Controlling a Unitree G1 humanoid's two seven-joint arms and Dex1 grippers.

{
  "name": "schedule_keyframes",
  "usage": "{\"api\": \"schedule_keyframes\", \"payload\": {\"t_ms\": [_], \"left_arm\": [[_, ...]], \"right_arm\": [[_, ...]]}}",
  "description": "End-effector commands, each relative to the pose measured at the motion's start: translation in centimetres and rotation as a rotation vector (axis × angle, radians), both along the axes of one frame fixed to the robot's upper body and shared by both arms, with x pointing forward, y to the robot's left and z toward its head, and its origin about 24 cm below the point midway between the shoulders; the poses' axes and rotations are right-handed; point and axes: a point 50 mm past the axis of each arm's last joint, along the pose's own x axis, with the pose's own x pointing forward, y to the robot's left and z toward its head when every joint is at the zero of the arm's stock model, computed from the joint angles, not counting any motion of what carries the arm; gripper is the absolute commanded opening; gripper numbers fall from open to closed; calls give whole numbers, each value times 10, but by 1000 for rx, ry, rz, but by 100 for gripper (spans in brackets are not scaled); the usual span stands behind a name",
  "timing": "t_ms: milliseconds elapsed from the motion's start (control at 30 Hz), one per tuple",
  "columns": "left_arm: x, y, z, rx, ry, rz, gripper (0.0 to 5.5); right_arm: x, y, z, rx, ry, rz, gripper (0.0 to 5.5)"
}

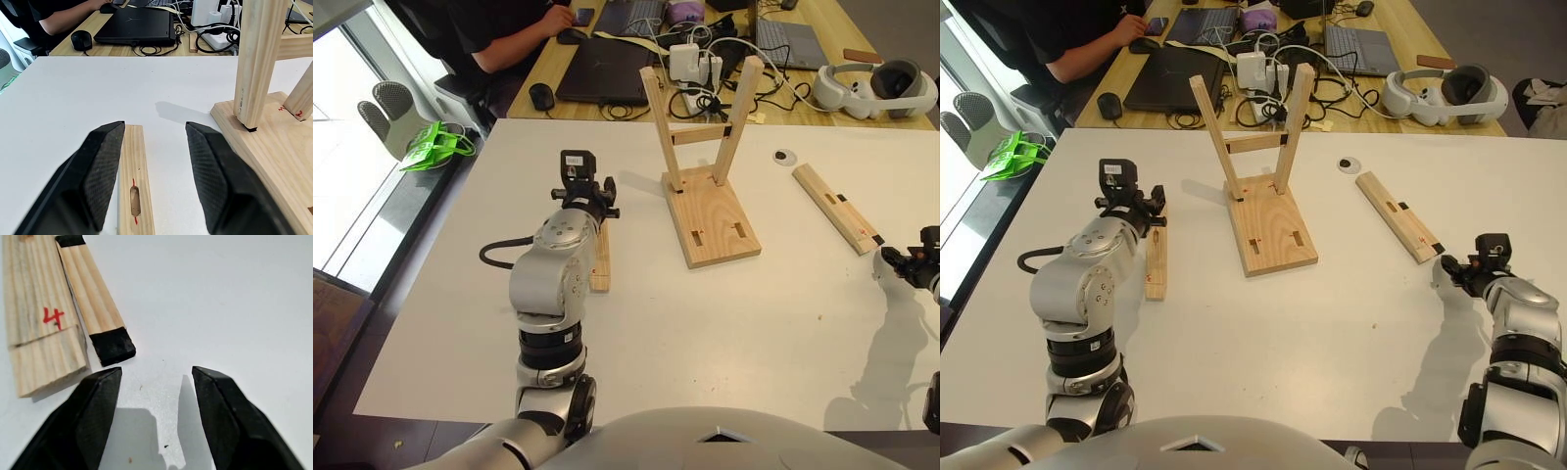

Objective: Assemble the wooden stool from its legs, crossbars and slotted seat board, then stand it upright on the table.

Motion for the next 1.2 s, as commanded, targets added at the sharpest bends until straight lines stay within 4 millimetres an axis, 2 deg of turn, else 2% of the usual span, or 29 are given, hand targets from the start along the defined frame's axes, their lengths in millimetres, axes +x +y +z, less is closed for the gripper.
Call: {"api": "schedule_keyframes", "payload": {"t_ms": [33,267,500,633,767,1000,1200], "left_arm": [[1,0,3,0,-6,-1,232],[0,-1,1,-7,-5,9,232],[-2,2,1,-11,-4,34,232],[-2,1,2,-12,-6,36,232],[0,-3,3,-10,-9,16,232],[5,-10,8,3,-14,-31,232],[7,-18,10,2,-15,-55,232]], "right_arm": [[9,10,-2,27,-17,28,268],[16,27,-5,60,-15,101,268],[29,49,7,83,-49,217,268],[36,35,19,26,-99,147,268],[41,26,23,35,-119,92,268],[40,28,8,246,-75,90,268],[43,24,7,138,-27,84,268]]}}
